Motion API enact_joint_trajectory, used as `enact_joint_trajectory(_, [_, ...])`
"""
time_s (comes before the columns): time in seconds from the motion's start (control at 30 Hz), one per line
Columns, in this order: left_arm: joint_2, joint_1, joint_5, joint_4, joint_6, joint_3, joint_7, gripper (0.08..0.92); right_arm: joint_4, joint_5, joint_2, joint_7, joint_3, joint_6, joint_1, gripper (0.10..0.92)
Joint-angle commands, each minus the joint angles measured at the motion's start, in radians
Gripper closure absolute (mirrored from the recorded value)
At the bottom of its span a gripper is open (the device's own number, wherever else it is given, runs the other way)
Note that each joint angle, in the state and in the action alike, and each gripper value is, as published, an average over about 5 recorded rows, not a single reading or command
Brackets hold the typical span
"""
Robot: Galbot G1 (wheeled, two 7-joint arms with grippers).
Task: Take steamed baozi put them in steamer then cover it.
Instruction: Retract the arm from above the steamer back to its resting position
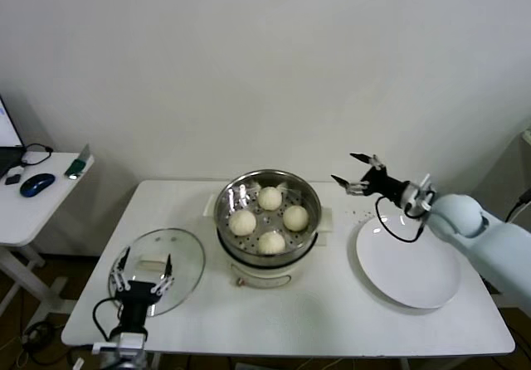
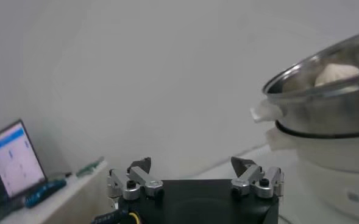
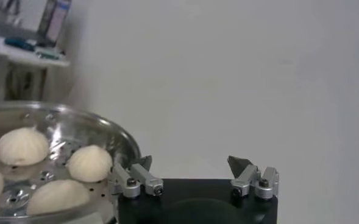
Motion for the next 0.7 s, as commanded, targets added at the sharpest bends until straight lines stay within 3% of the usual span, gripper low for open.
enact_joint_trajectory(0.03, [0.028,-0.008,0.465,0.007,0.019,-0.036,0.043,0.177,0.1,-0.136,0.157,0.047,0.782,-0.005,-0.699,0.203])
enact_joint_trajectory(0.33, [0.075,-0.022,0.966,0.1,0.025,-0.023,0.04,0.177,0.15,-0.172,0.321,0.046,0.92,-0.02,-0.879,0.203])
enact_joint_trajectory(0.7, [0.074,-0.16,1.25,0.368,0.001,0.016,-0.039,0.177,0.135,-0.212,0.408,0.03,0.986,0.0,-0.975,0.203])
